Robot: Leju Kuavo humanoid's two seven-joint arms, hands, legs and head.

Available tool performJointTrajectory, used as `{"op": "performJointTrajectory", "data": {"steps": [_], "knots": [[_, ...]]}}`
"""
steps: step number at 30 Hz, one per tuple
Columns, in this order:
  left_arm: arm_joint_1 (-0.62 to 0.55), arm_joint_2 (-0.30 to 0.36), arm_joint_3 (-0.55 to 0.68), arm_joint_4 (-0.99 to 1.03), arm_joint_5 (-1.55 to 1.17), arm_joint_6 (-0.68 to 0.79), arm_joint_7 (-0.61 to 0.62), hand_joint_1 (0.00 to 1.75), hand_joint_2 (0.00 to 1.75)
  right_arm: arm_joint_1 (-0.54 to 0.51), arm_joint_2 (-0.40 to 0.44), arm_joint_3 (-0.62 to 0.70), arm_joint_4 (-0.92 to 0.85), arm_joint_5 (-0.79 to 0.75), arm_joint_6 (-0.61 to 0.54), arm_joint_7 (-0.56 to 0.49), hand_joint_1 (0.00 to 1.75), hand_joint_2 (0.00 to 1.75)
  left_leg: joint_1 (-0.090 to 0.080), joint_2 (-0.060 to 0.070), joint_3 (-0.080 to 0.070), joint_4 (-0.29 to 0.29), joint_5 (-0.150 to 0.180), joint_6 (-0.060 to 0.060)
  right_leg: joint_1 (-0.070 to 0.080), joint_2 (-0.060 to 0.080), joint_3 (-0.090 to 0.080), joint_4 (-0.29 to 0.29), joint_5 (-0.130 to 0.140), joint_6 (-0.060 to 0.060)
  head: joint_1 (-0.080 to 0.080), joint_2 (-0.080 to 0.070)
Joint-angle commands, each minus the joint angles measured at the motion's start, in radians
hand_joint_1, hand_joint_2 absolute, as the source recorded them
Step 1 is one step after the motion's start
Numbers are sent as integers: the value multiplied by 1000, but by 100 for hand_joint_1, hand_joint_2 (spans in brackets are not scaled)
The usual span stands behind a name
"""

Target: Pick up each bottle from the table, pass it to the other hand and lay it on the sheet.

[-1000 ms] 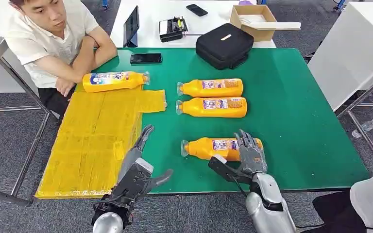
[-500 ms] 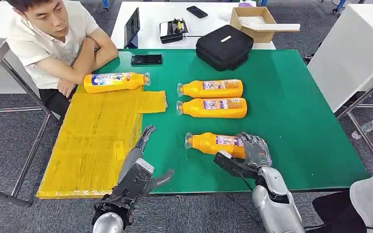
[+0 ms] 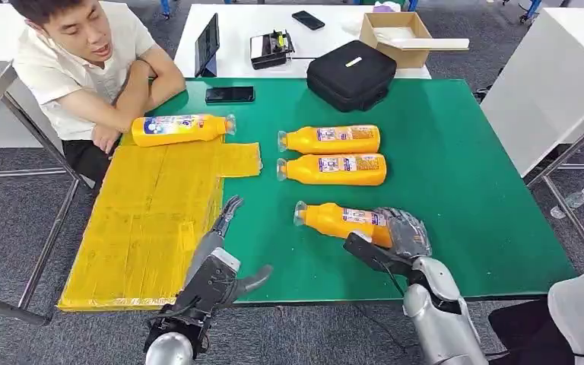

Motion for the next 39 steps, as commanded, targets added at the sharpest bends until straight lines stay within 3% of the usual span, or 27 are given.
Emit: {"op": "performJointTrajectory", "data": {"steps": [1, 5, 12, 17, 19, 23, 33, 35, 39], "knots": [[-25, -64, -40, 72, 8, 1, -3, 0, 175, 47, -8, -45, 106, -61, 43, -18, 175, 175, 1, -3, 1, -1, 0, 0, 2, -5, 4, -2, 0, -4, 0, 0], [-25, -64, -37, 69, 33, 7, -14, 0, 175, 65, -11, -48, 66, -186, 50, -84, 175, 175, 1, -5, 2, -1, 1, 0, 2, -7, 5, -2, -1, -4, 0, 0], [21, -64, 3, 38, 193, 1, -7, 0, 175, 145, 15, 17, -188, -423, 63, -135, 175, 175, 1, -2, 2, 0, 0, 0, 2, -4, 4, -1, -1, -4, 0, 0], [44, -64, 66, 76, 351, -43, -1, 0, 175, 111, 37, 67, -249, -522, 73, -165, 175, 175, 1, 6, 0, 0, -2, 0, 2, 3, 10, 0, 1, -5, 0, 0], [73, -58, 95, 133, 477, -64, 23, 0, 175, 58, 49, 122, -224, -538, 76, -185, 175, 175, 0, 6, 0, 0, -2, 0, 2, 3, 10, 1, 1, -4, 0, 0], [93, -45, 113, 205, 617, -81, -52, 0, 175, -27, 85, 220, -178, -571, 55, -228, 175, 175, 0, 11, -3, -2, -1, 0, 1, 8, 6, 0, 2, -4, 0, 0], [36, -64, 143, 132, 693, -29, -14, 0, 175, -15, 184, 233, -296, -596, 6, -222, 175, 175, 1, 6, -9, 1, -1, 0, 1, 4, 2, 3, 0, -5, 1, 0], [64, -53, 120, 150, 715, -52, -36, 0, 175, -22, 191, 263, -286, -589, 12, -235, 175, 175, 0, 3, -11, 1, 0, 0, 1, 2, 0, 3, 1, -3, 0, 0], [12, -64, 117, 137, 725, -57, -64, 0, 175, -47, 223, 293, -223, -594, 15, -239, 175, 175, 1, 4, -11, 1, 0, 0, 1, 3, 0, 3, 1, -4, 1, 0]]}}
